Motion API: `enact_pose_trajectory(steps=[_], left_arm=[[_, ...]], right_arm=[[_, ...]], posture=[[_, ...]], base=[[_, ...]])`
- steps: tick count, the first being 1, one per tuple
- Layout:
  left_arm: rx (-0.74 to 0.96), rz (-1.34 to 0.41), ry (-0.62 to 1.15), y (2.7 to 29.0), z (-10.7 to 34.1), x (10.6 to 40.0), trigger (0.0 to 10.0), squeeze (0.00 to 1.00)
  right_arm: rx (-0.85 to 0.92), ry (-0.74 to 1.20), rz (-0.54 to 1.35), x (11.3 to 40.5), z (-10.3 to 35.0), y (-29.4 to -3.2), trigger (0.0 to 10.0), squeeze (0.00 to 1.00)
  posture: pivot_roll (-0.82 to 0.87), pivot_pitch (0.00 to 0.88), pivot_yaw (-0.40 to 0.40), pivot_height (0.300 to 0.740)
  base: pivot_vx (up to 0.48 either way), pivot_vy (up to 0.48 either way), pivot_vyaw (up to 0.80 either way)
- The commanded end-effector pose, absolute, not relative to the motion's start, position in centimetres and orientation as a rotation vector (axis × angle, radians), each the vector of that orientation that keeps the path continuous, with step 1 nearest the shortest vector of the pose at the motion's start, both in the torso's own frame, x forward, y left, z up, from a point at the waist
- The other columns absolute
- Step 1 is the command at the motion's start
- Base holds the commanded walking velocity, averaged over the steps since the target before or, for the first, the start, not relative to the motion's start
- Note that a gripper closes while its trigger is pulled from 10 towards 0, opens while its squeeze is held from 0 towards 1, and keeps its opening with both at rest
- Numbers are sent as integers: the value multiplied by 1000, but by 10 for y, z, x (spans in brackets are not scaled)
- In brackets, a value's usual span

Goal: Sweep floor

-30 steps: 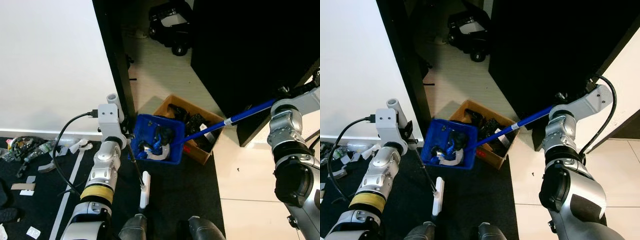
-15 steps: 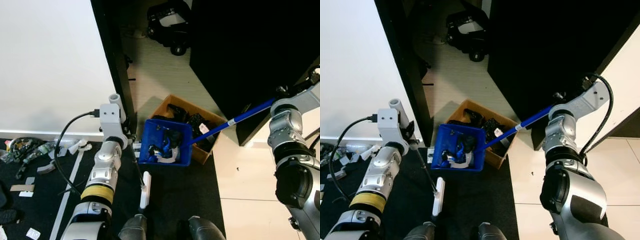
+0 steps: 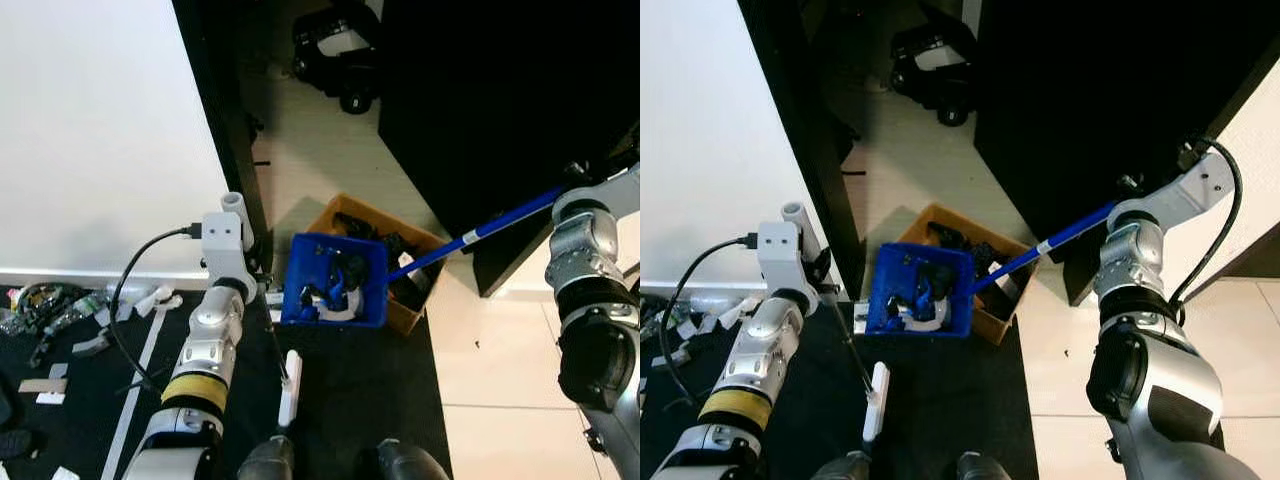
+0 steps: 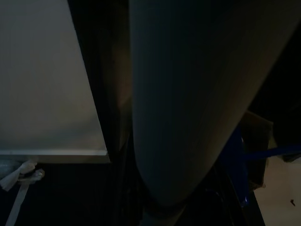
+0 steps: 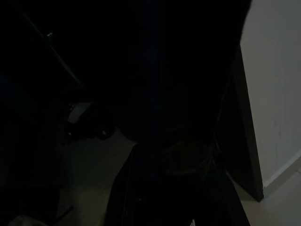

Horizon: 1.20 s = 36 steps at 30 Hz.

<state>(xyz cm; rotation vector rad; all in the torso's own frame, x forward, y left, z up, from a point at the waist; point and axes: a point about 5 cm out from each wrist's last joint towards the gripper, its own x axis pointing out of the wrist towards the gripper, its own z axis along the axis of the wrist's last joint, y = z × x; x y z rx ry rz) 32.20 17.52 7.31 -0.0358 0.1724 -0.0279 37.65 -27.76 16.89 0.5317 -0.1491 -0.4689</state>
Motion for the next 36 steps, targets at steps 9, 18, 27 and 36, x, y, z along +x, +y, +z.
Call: enact_pose_trajectory(steps=[9,18,27,36], left_arm=[[-46,-52,168,170,74,321,10000,0],[-48,-53,165,170,74,320,10000,0],[-49,-55,165,170,74,321,10000,0],[-50,-56,163,170,75,322,10000,0]], right_arm=[[551,-262,-460,380,197,-285,10000,0],[547,-266,-454,381,199,-284,10000,0],[544,-264,-451,381,199,-284,10000,0],[542,-265,-451,381,199,-285,10000,0]], posture=[[-5,59,-32,740],[-3,59,-33,740],[-4,57,-32,740],[-5,53,-32,740]], base=[[360,0,0],[361,0,0],[358,0,0],[351,0,0]])
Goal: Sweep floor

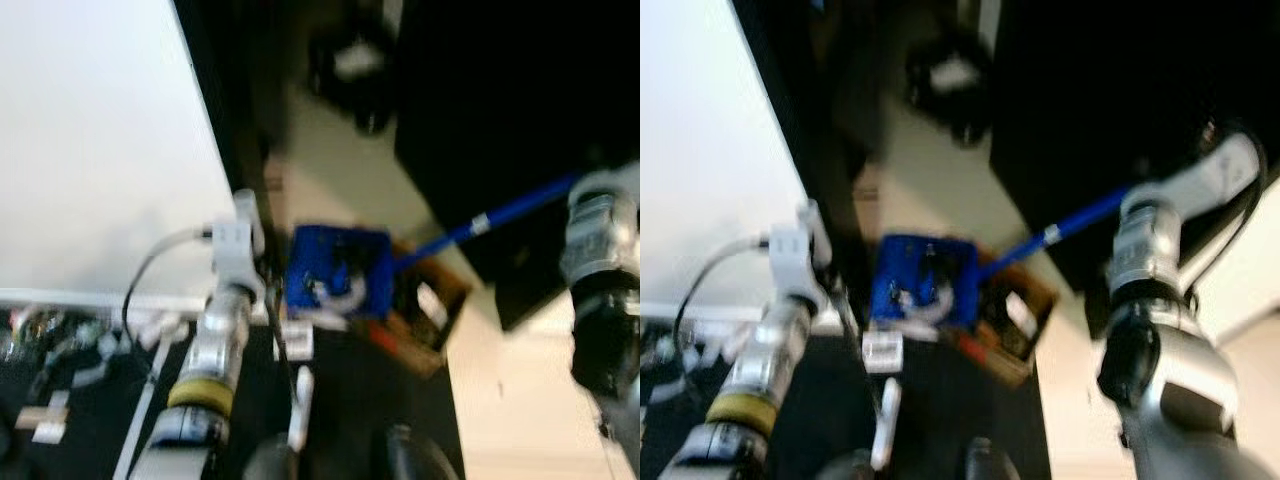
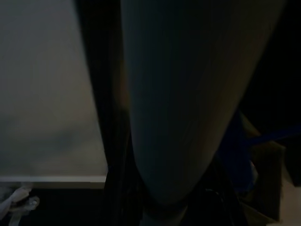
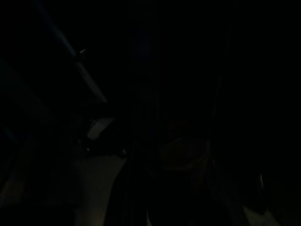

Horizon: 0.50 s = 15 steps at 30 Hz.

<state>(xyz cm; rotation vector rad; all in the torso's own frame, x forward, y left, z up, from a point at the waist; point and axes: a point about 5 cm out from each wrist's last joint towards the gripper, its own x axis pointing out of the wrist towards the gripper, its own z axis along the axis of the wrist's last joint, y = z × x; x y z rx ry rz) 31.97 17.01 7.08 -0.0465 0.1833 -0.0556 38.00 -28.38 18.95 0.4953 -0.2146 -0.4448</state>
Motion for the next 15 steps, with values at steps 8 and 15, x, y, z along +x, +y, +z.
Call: enact_pose_trajectory(steps=[8,15], left_arm=[[-52,-60,163,168,75,321,10000,0],[-46,-54,165,167,74,321,10000,0]], right_arm=[[539,-283,-451,381,206,-289,10000,0],[525,-302,-467,380,213,-297,10000,0]], posture=[[-8,54,-32,740],[-11,53,-33,740]], base=[[345,0,0],[327,0,0]])
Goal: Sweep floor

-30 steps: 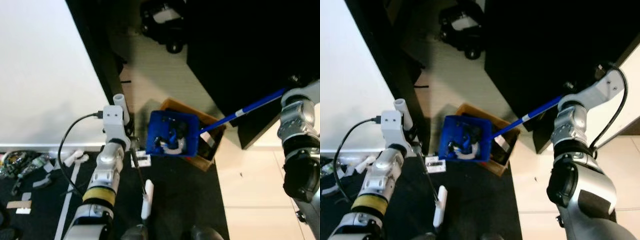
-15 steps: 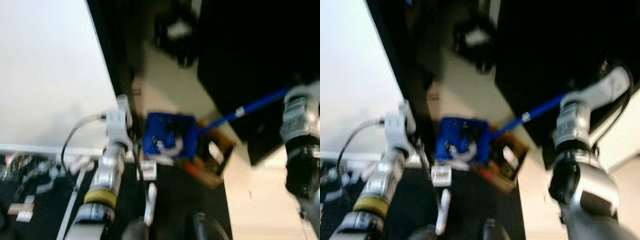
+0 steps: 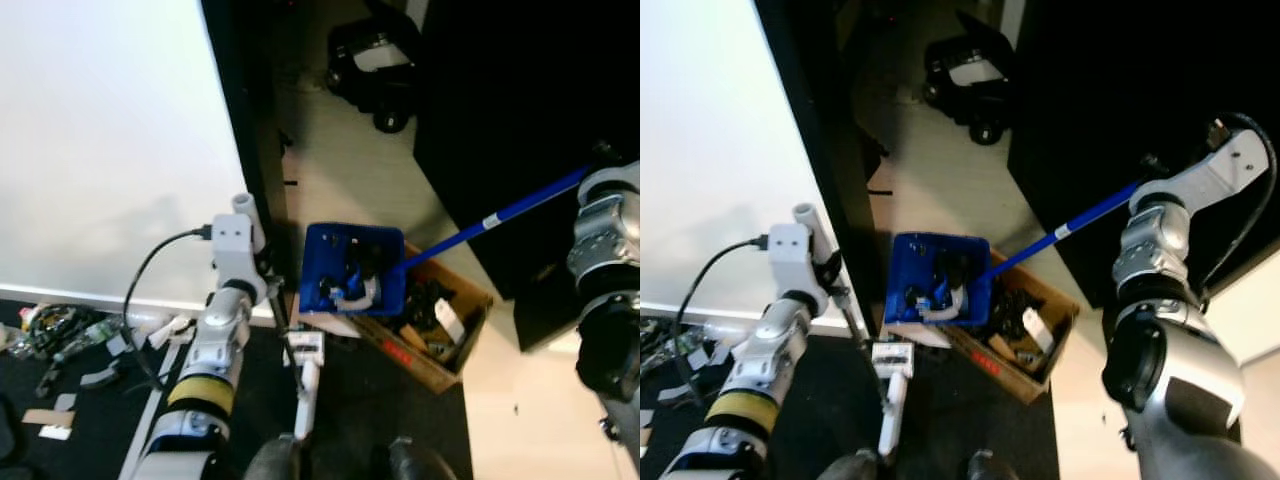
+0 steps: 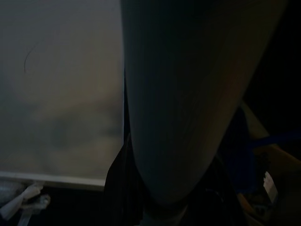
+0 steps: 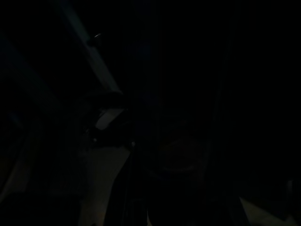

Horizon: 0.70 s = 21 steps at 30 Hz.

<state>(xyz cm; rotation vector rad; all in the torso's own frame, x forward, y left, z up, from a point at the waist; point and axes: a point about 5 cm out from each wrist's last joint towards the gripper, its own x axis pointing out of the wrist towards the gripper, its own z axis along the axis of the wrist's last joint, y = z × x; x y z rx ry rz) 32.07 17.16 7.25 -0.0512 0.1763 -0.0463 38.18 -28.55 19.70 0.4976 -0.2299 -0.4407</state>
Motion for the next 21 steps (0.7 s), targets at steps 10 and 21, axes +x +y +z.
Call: enact_pose_trajectory(steps=[10,21], left_arm=[[-7,-47,157,165,73,321,10000,0],[3,-47,167,162,71,319,10000,0]], right_arm=[[505,-318,-479,378,221,-306,10000,0],[462,-330,-470,378,227,-310,10000,0]], posture=[[-13,57,-34,740],[-11,64,-36,740]], base=[[85,0,0],[0,-349,0]])
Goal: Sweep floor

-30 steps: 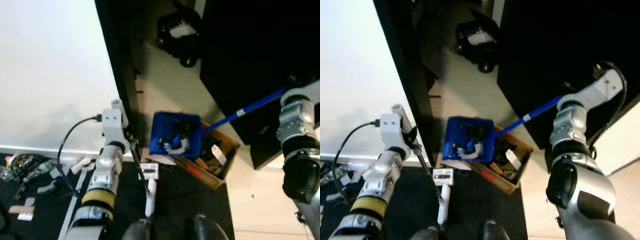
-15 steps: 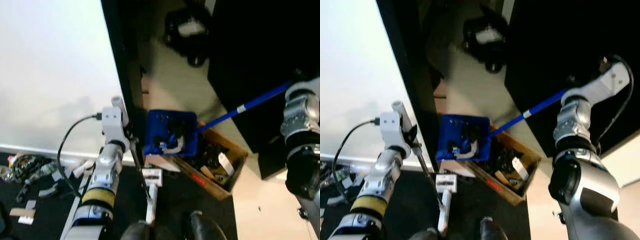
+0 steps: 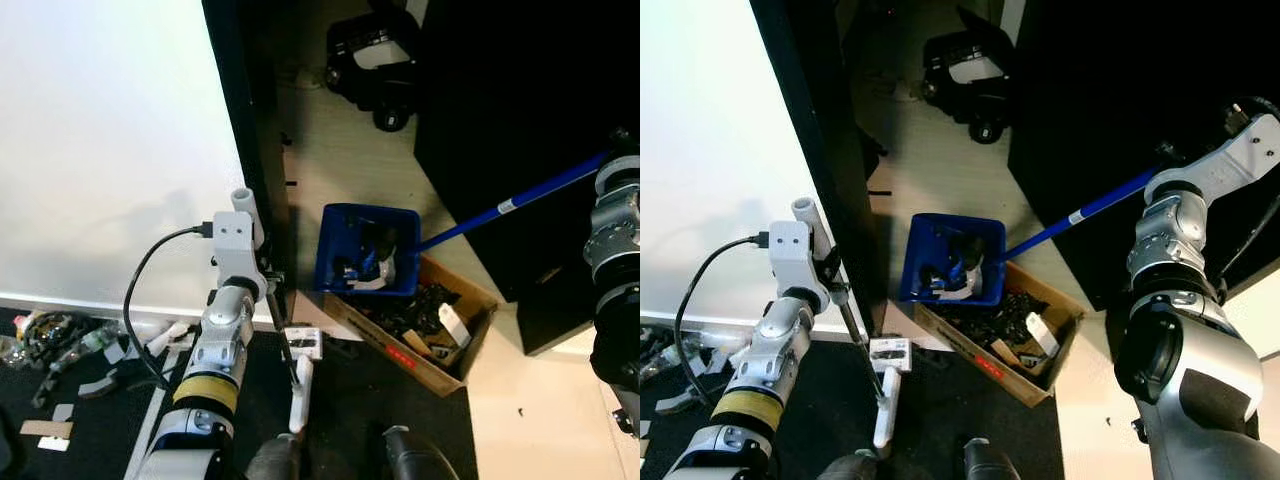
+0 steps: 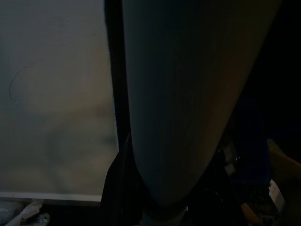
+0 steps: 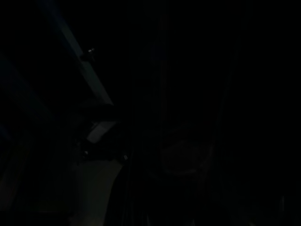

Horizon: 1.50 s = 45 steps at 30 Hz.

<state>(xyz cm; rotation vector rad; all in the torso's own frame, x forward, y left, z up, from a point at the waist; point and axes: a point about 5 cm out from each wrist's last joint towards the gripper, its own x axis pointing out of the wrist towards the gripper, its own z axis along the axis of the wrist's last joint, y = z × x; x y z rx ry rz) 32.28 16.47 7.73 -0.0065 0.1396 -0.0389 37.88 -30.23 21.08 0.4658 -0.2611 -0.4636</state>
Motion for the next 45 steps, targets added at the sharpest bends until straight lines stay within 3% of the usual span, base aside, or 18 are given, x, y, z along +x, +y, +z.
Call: enact_pose_trajectory(steps=[1,45], left_arm=[[2,-45,166,162,70,319,10000,0],[-8,-18,153,170,70,312,10000,0]], right_arm=[[458,-330,-469,378,227,-310,10000,0],[297,-329,-509,378,232,-308,10000,0]], posture=[[-11,64,-36,740],[12,80,-43,740]], base=[[0,-480,0],[0,-11,0]])
